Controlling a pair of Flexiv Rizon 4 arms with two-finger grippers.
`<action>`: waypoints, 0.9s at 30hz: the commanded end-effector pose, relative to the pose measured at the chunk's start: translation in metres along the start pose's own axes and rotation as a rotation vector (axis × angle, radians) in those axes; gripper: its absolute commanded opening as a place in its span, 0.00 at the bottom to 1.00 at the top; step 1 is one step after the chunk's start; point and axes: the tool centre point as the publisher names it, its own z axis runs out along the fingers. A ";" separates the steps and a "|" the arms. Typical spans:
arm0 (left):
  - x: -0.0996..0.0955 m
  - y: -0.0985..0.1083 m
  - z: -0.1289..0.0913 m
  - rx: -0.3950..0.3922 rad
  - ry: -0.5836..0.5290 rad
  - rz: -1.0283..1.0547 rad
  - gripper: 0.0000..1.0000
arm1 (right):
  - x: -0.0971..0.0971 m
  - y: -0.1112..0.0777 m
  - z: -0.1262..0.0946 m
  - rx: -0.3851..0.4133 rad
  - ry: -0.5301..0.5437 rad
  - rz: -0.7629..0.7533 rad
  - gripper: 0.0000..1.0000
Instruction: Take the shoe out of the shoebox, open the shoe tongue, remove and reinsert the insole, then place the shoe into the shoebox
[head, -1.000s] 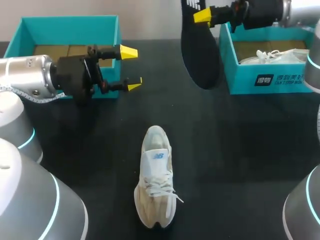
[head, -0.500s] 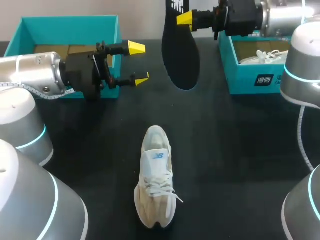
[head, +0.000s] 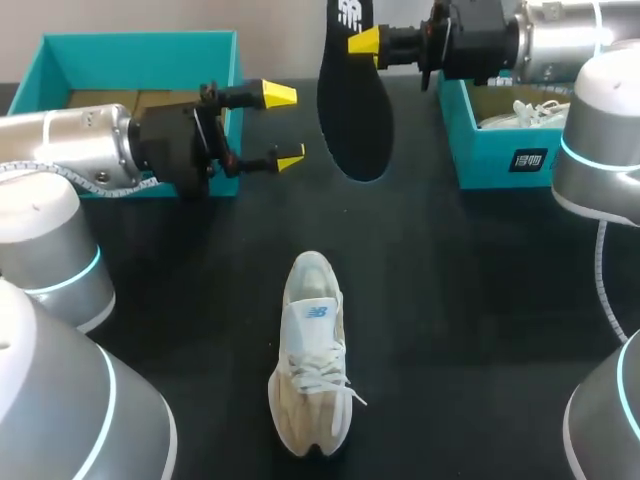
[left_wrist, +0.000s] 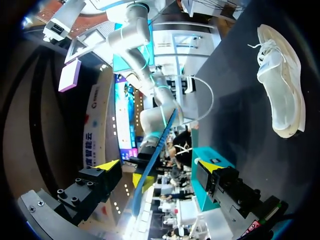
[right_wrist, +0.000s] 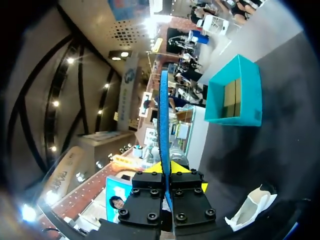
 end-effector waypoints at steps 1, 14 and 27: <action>0.001 0.014 0.012 0.016 -0.008 0.012 1.00 | -0.009 -0.009 0.009 -0.016 0.005 0.044 0.00; 0.001 0.018 0.021 0.045 0.026 0.077 1.00 | -0.023 -0.021 0.015 -0.015 -0.011 0.180 0.00; 0.002 0.020 0.038 0.043 0.028 0.105 0.86 | -0.024 -0.023 0.016 -0.007 -0.001 0.199 0.00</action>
